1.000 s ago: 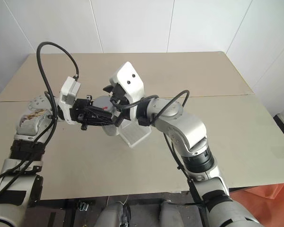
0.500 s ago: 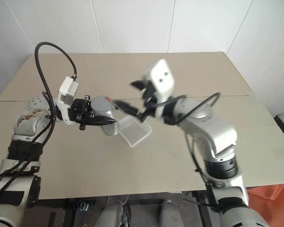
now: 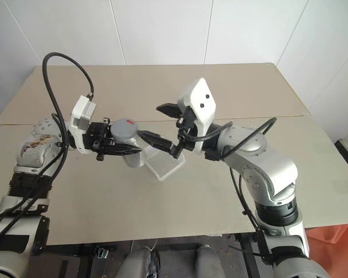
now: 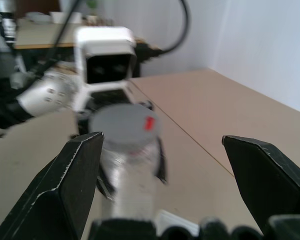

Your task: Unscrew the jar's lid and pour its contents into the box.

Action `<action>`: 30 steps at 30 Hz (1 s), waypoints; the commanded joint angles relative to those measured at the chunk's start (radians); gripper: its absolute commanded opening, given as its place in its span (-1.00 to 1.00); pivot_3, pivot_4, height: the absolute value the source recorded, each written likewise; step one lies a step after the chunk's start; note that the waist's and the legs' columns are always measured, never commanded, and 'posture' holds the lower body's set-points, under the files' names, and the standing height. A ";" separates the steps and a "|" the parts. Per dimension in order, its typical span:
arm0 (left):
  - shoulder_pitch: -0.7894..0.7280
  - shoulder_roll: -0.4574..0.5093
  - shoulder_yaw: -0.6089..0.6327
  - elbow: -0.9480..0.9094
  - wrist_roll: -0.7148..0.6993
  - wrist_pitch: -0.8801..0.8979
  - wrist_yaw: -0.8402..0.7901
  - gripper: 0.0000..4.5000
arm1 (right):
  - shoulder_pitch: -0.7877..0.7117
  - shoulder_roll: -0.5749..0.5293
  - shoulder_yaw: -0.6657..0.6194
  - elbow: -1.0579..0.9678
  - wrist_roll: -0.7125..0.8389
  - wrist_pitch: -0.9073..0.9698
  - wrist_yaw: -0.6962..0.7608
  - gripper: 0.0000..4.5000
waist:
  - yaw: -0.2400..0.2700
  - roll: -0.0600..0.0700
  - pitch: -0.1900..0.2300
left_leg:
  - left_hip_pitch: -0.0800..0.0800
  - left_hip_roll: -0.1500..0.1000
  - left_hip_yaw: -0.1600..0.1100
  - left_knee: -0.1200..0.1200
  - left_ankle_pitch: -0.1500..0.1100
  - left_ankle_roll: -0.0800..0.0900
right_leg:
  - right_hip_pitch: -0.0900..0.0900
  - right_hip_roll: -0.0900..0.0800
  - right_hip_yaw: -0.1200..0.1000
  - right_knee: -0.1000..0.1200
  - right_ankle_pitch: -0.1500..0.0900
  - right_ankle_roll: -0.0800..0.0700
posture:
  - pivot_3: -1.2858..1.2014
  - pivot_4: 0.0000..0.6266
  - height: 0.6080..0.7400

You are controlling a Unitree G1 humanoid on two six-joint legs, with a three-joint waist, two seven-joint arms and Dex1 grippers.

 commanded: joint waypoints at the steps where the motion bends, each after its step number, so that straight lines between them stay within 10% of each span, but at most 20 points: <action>1: -0.030 -0.002 0.012 -0.012 -0.004 -0.019 -0.001 -0.09 | -0.044 0.028 0.033 -0.007 -0.003 -0.003 -0.012 0.99 | 0.000 0.000 0.000 | 0.000 0.000 0.000 0.000 0.000 0.000 | 0.000 0.000 0.000 0.000 0.000 0.000 | 0.03 -0.52 1.00; 30: -0.007 0.006 0.015 -0.036 -0.007 -0.027 0.002 -0.09 | -0.119 0.129 0.099 0.144 -0.060 0.004 -0.030 0.99 | -0.001 0.000 0.000 | 0.000 0.000 0.000 0.000 0.000 0.000 | 0.000 0.000 0.000 0.000 0.000 0.000 | 0.03 -0.52 1.00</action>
